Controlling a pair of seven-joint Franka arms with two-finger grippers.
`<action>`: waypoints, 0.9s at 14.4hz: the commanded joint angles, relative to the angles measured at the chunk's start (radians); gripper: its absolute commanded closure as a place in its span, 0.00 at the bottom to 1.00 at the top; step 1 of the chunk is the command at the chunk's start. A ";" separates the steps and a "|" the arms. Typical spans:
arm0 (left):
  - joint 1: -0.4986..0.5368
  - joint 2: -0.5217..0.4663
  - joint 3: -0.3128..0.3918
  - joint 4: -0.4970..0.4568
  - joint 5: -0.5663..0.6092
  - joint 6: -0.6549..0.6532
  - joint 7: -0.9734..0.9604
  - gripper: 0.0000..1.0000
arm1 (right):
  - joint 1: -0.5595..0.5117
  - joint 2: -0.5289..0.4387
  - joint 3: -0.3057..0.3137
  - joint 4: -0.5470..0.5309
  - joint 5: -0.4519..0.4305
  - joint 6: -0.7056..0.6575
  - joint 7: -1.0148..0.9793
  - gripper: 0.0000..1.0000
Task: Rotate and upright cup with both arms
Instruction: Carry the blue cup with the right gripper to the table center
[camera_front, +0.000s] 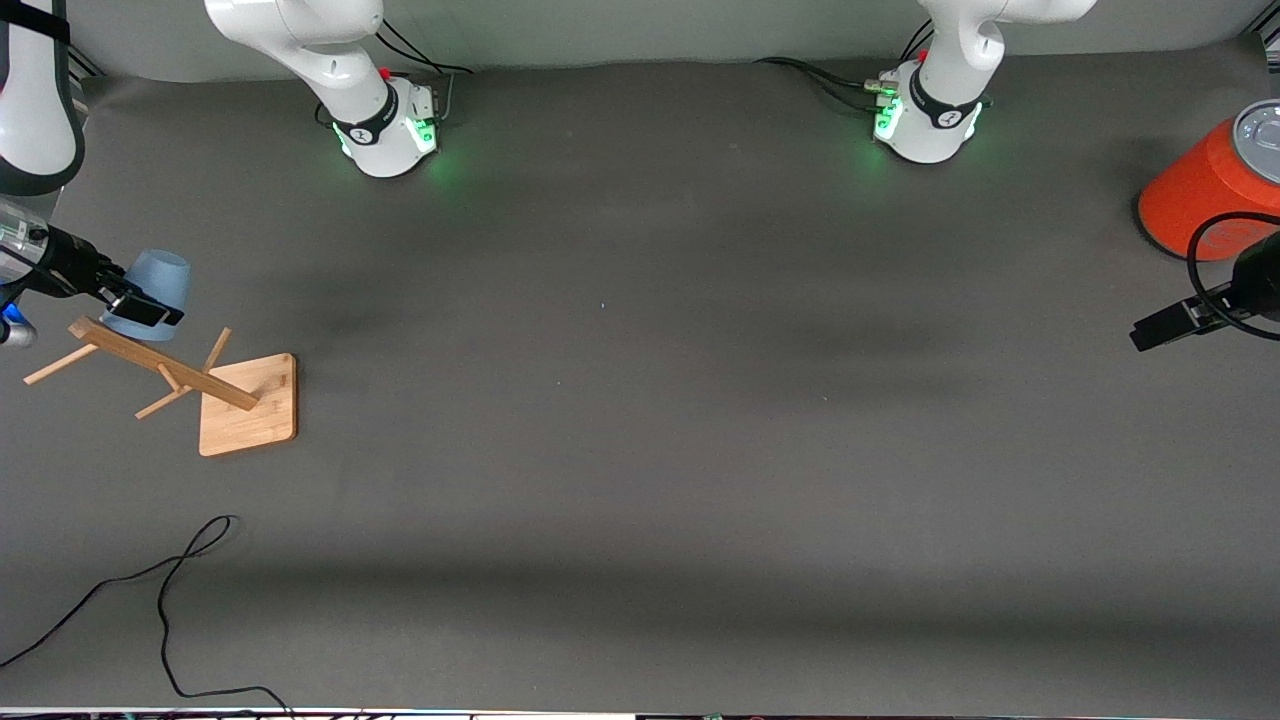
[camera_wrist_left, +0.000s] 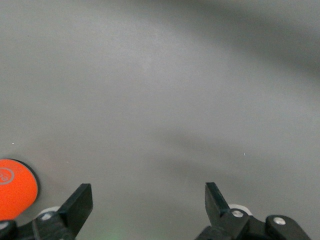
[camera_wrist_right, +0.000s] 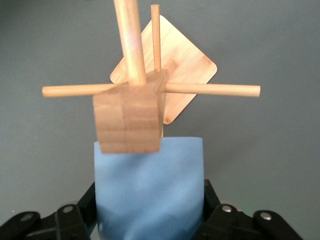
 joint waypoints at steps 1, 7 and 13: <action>-0.013 -0.003 -0.001 -0.004 0.001 0.023 -0.014 0.00 | 0.051 -0.101 0.000 -0.006 0.007 -0.074 0.086 0.56; -0.008 -0.008 -0.001 0.002 0.002 0.013 -0.004 0.00 | 0.198 -0.240 0.008 0.005 0.007 -0.232 0.378 0.58; -0.044 -0.014 -0.022 -0.009 0.018 0.000 -0.005 0.02 | 0.564 -0.238 0.027 0.084 0.007 -0.257 0.930 0.61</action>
